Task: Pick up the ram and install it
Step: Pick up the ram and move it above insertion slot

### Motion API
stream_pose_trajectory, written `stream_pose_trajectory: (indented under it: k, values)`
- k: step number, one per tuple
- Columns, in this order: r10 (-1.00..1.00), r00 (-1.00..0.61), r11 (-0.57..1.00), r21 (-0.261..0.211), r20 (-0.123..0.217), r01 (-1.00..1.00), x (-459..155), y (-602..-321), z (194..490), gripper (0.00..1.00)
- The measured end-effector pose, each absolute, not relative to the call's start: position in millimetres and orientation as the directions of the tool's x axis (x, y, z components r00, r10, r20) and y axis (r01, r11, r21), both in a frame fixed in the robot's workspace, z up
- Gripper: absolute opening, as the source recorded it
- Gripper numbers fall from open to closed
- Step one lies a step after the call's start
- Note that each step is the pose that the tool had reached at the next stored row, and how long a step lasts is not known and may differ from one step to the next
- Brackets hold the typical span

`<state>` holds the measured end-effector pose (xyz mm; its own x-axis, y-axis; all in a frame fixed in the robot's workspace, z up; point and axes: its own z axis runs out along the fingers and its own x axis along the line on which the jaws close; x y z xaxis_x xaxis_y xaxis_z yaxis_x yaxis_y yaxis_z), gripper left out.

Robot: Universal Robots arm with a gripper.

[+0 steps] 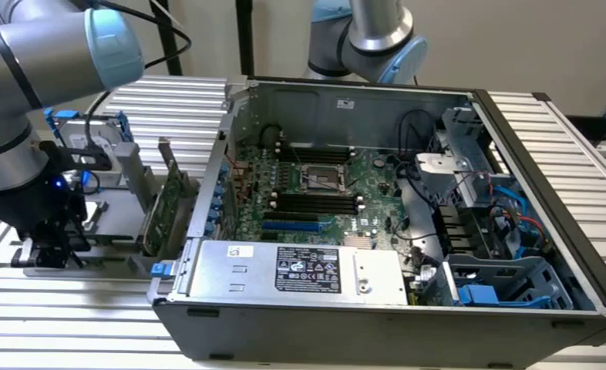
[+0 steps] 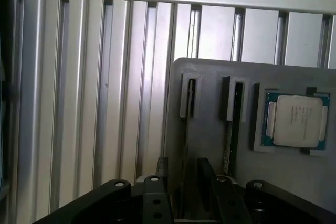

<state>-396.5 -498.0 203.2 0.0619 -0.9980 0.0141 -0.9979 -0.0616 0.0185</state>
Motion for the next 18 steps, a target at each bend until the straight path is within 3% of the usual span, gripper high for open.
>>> stream_pose_trajectory:
  k: [18]
  values:
    - [-0.998, 0.058, -0.057, 0.018, 0.002, -0.998, -392.5, -496.6, 197.7, 1.00]
